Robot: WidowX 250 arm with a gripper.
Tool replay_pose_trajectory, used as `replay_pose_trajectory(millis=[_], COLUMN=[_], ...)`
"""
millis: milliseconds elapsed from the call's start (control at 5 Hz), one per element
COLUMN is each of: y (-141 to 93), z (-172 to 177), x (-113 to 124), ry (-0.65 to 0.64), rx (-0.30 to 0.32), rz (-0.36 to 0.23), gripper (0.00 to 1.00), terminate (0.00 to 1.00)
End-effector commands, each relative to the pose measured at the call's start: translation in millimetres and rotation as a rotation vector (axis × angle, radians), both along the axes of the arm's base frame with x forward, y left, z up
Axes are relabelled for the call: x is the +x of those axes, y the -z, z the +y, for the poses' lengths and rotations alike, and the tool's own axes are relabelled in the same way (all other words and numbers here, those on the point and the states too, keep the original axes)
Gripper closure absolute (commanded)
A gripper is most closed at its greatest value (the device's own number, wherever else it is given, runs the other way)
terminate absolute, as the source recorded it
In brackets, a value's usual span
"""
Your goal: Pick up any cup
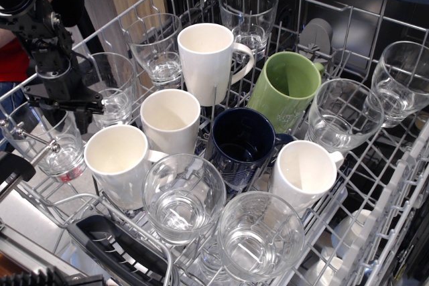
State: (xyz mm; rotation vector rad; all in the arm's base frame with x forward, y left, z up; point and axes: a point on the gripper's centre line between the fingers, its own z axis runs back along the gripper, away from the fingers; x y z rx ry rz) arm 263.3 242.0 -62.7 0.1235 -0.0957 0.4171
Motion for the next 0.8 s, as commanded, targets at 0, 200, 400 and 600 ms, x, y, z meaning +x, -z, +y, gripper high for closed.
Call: replay_pose_trajectory(millis=[0, 200, 400, 600], y=[-13, -22, -43, -68], z=[5, 3, 1, -1], x=[9, 11, 12, 14], ry=[-0.037, -0.055, -0.051, -0.053], rx=[0.046, 0.049, 0.070, 0.083], rz=[-0.031, -0.048, -0.044, -0.038], gripper=[1.00, 1.00, 1.00, 1.00], terminate=[0.00, 0.00, 0.00, 0.00])
